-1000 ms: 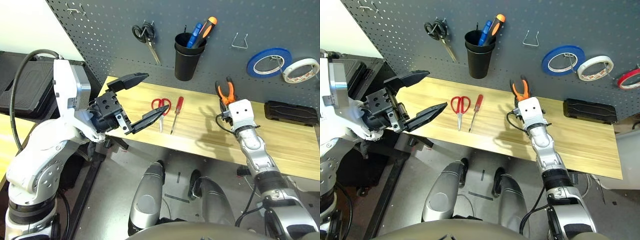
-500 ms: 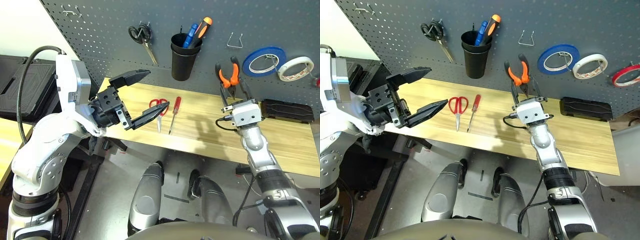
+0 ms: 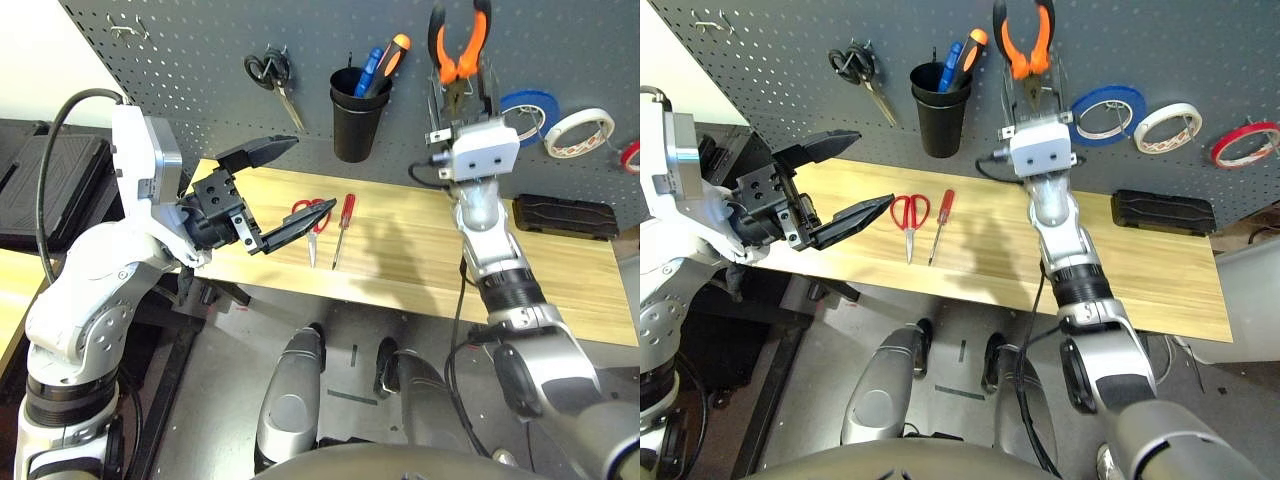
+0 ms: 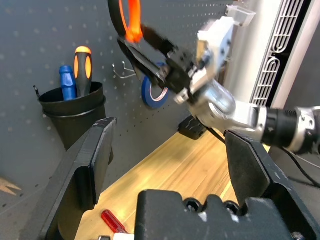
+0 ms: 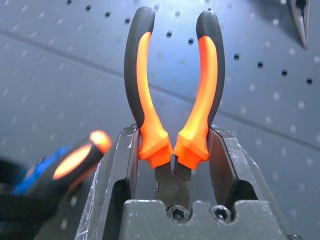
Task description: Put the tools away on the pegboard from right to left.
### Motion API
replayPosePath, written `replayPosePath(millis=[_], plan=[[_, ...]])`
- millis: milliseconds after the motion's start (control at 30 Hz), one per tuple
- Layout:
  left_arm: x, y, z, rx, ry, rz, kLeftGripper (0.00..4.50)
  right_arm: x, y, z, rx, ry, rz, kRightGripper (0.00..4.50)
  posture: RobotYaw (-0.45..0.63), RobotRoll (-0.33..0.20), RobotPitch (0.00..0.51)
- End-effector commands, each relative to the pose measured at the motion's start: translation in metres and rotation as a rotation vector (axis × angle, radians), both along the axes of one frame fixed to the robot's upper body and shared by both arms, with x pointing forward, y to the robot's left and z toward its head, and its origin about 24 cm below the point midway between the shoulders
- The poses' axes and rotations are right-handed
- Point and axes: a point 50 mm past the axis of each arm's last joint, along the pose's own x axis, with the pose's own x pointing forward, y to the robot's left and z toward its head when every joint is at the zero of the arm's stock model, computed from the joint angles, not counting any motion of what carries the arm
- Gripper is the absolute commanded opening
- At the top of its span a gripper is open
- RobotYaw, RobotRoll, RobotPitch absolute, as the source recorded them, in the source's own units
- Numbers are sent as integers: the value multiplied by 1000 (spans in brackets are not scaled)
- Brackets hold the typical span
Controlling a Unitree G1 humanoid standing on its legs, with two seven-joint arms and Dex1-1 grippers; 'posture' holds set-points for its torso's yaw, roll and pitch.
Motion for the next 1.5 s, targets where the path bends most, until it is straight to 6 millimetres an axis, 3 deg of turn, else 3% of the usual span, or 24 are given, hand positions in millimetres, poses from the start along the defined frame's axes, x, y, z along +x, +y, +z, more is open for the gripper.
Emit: replayPosePath(millis=[33, 700, 1267, 1500], plan=[[-4, -3, -1, 15, -12, -11, 4500, 5, -4, 6, 50, -17, -26, 2118, 408, 0, 200], [-8, -2, -1, 19, -14, 19, 4500, 31, -8, 18, 174, 58, -87, 2118, 441, 0, 209], [-9, -1, -2, 28, -15, 27, 4500, 44, -5, -18, 270, 282, -97, 2118, 452, 0, 214], [-8, -1, -2, 33, -9, 25, 4500, 35, -9, -21, 245, 196, -107, 4453, 446, 0, 219]])
